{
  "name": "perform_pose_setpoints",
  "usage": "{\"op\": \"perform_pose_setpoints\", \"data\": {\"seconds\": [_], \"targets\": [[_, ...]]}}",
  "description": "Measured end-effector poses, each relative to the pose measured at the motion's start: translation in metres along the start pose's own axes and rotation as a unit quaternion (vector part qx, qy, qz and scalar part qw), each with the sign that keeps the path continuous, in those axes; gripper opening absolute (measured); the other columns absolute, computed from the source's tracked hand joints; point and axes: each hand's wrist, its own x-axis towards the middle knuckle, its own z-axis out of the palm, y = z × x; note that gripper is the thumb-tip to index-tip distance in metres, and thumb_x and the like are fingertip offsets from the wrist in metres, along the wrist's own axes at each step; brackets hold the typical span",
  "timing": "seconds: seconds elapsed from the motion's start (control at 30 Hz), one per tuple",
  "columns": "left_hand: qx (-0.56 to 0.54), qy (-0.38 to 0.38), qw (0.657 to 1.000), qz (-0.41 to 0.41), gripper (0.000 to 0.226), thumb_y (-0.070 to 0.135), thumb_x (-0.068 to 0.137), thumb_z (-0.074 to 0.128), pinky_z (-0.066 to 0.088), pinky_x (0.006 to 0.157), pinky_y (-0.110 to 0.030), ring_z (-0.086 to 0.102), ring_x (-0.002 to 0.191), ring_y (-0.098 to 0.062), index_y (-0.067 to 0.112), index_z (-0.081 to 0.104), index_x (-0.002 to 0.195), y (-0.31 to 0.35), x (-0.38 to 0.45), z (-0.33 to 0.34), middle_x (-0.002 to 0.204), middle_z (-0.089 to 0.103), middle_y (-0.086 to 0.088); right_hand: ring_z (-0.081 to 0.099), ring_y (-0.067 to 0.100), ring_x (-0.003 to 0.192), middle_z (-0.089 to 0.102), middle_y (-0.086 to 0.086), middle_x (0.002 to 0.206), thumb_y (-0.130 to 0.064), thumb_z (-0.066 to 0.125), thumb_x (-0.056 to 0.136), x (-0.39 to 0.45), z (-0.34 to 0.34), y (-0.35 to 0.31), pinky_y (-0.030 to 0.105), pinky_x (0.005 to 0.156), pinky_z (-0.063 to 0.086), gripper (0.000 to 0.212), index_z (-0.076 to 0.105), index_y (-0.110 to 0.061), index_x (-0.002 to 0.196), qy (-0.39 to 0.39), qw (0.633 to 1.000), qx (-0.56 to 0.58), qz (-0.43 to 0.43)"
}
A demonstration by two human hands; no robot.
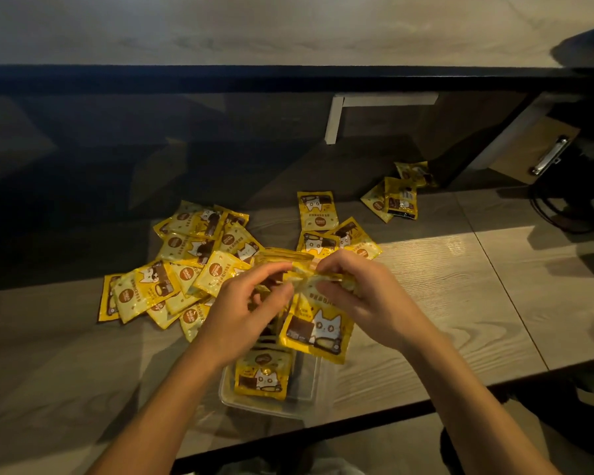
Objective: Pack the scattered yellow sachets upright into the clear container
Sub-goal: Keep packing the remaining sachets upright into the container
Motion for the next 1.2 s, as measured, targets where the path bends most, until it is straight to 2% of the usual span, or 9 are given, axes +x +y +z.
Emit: {"op": "perform_pose_setpoints", "data": {"seconds": [0.1,0.17,0.33,0.47,0.57,0.73,0.9,1.13,1.2], "targets": [[0.034,-0.025,0.999,-0.031,0.052,0.071,0.071,0.062,0.051,0.093,-0.027,0.058,0.111,0.006,0.051,0.057,0.119,-0.006,-0.012,-0.004,0.116,0.063,0.029,0.058,0.007,0.090,0.062,-0.006,0.096,-0.012,0.064,0.093,-0.004,0.015,-0.002,0.020,0.074,0.047,0.010,0.061,-0.014,0.103,-0.023,0.999,0.028,-0.002],[0.057,-0.040,0.997,-0.026,0.051,0.070,0.072,0.066,0.053,0.091,-0.035,0.063,0.105,0.000,0.042,0.065,0.115,-0.009,-0.020,-0.007,0.108,0.069,0.024,0.058,0.006,0.089,0.061,-0.009,0.096,-0.014,0.064,0.093,-0.007,0.022,-0.002,0.018,0.075,0.047,0.010,0.060,-0.017,0.102,-0.034,0.998,0.058,0.009],[0.075,-0.049,0.996,-0.004,0.042,0.064,0.076,0.068,0.053,0.078,-0.028,0.066,0.091,-0.001,0.033,0.069,0.105,-0.015,-0.036,-0.011,0.096,0.071,0.022,0.057,0.006,0.092,0.061,-0.010,0.098,-0.019,0.064,0.093,-0.013,0.039,0.005,0.023,0.078,0.049,0.013,0.061,-0.014,0.105,-0.053,0.996,0.066,0.012],[0.174,-0.040,0.984,-0.020,0.060,0.074,0.074,0.059,0.052,0.087,-0.032,0.061,0.100,-0.001,0.032,0.065,0.116,-0.023,-0.045,-0.013,0.107,0.067,0.021,0.056,0.000,0.093,0.060,-0.012,0.098,-0.015,0.065,0.092,-0.017,0.055,0.009,0.011,0.077,0.042,0.013,0.061,-0.014,0.105,-0.040,0.998,0.039,-0.007],[0.200,-0.017,0.980,-0.001,0.058,0.070,0.075,0.061,0.052,0.083,-0.032,0.059,0.095,-0.001,0.026,0.065,0.114,-0.027,-0.054,-0.014,0.102,0.063,0.020,0.053,-0.006,0.096,0.057,-0.015,0.101,-0.016,0.065,0.092,-0.022,0.066,0.011,0.009,0.079,0.040,0.014,0.061,-0.016,0.105,-0.031,0.999,0.025,-0.016],[0.280,0.024,0.958,0.049,0.047,0.054,0.078,0.064,0.049,0.068,-0.030,0.056,0.087,-0.012,0.014,0.067,0.103,-0.037,-0.066,-0.009,0.094,0.057,0.009,0.058,0.008,0.097,0.058,-0.005,0.109,-0.021,0.058,0.095,-0.034,0.082,0.014,0.030,0.076,0.052,0.015,0.058,-0.017,0.110,-0.008,0.998,-0.037,-0.047],[0.302,0.045,0.948,0.086,0.044,0.046,0.078,0.067,0.043,0.087,-0.025,0.049,0.105,-0.011,0.010,0.066,0.103,-0.056,-0.082,-0.003,0.111,0.059,0.001,0.059,0.016,0.080,0.052,-0.001,0.105,-0.024,0.054,0.097,-0.051,0.099,0.013,0.033,0.057,0.051,0.018,0.050,-0.020,0.114,-0.012,0.988,-0.113,-0.104],[0.290,0.020,0.956,0.045,0.043,0.028,0.072,0.083,0.039,0.096,-0.021,0.041,0.128,-0.012,0.015,0.067,0.110,-0.067,-0.097,-0.004,0.141,0.046,0.003,0.057,0.014,0.104,0.049,-0.001,0.122,-0.036,0.053,0.095,-0.069,0.107,0.013,0.032,0.075,0.055,0.039,0.042,-0.023,0.129,-0.061,0.993,-0.084,-0.051],[0.266,0.014,0.963,0.035,0.042,0.029,0.076,0.082,0.033,0.102,-0.016,0.038,0.132,-0.009,0.018,0.066,0.113,-0.065,-0.098,-0.007,0.145,0.040,0.008,0.058,0.015,0.102,0.051,0.001,0.120,-0.036,0.056,0.092,-0.073,0.105,0.013,0.031,0.070,0.056,0.038,0.044,-0.023,0.126,-0.048,0.989,-0.134,-0.048]]}}
